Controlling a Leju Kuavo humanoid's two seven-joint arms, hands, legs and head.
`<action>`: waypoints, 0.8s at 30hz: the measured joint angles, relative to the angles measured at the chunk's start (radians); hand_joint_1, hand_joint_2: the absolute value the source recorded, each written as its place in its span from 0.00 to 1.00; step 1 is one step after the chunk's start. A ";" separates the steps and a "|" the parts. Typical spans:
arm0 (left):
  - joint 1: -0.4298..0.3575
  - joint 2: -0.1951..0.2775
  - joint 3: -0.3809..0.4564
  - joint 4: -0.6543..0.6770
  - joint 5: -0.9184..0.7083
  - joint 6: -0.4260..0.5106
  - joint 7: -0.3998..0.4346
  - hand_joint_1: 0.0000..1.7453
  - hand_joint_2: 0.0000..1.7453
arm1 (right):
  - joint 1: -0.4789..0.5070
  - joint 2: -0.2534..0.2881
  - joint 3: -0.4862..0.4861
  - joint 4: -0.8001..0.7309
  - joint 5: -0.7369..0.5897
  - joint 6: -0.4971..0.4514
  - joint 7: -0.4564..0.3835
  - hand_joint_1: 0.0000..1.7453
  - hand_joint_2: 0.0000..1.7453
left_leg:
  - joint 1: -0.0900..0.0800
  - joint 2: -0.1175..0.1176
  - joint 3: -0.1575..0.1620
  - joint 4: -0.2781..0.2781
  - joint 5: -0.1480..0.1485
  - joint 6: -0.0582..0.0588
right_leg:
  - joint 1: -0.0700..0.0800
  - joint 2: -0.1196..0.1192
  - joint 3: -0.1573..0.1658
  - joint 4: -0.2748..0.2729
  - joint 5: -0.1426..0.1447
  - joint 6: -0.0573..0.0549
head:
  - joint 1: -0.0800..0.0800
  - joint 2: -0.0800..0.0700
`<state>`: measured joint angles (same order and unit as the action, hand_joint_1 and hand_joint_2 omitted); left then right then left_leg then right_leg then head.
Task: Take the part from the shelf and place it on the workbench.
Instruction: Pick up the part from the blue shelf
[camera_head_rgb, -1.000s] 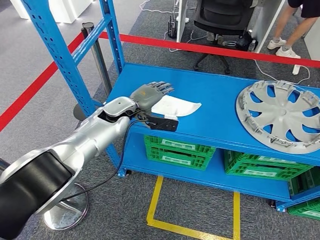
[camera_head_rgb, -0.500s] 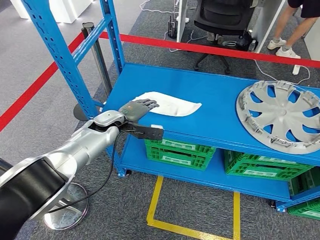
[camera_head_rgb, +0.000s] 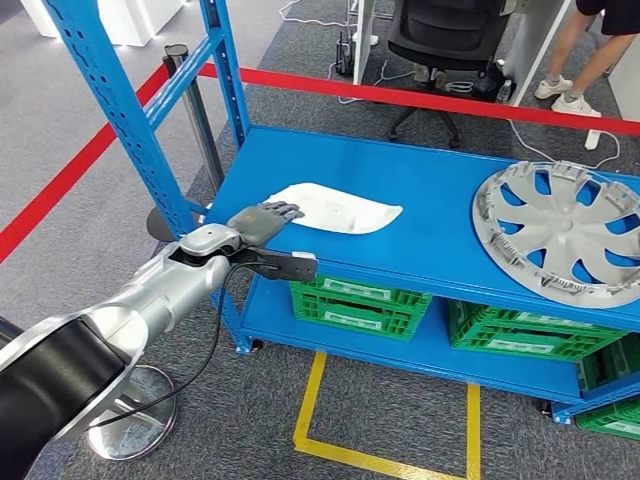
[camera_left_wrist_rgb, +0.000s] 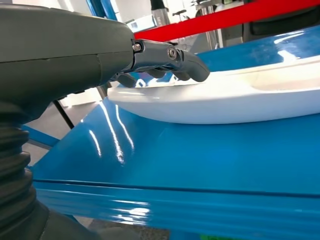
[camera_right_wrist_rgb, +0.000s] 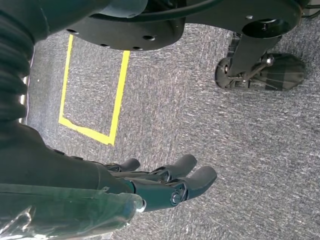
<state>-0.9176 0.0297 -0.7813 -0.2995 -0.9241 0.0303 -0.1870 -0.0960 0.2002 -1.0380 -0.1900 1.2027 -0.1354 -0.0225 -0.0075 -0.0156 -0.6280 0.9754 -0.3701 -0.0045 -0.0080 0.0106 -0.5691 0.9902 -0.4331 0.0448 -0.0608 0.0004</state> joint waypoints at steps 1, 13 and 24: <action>0.000 0.001 0.000 0.000 -0.001 0.002 0.000 0.00 1.00 | 0.000 0.000 0.000 0.000 0.000 0.000 0.000 0.00 1.00 | 0.000 0.000 0.000 0.000 0.000 0.000 | 0.000 0.000 0.000 0.000 0.000 0.000 | 0.000 0.000; 0.000 0.004 0.000 0.000 -0.004 0.003 0.000 0.00 1.00 | 0.000 0.000 0.000 0.000 0.000 0.000 0.000 0.00 1.00 | 0.000 0.000 0.000 0.000 0.000 0.000 | 0.000 0.000 0.000 0.000 0.000 0.000 | 0.000 0.000; -0.002 0.005 0.000 0.000 -0.010 0.053 0.008 0.00 1.00 | 0.000 0.002 0.000 0.000 0.001 0.001 0.000 0.00 1.00 | 0.000 0.000 0.000 0.000 0.000 0.000 | 0.000 0.000 0.000 0.000 0.000 0.000 | 0.000 0.000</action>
<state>-0.9194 0.0347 -0.7809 -0.2991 -0.9339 0.0837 -0.1793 -0.0964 0.2019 -1.0380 -0.1900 1.2034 -0.1340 -0.0226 -0.0076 -0.0156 -0.6279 0.9755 -0.3701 -0.0045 -0.0081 0.0106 -0.5692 0.9902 -0.4331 0.0449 -0.0608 0.0004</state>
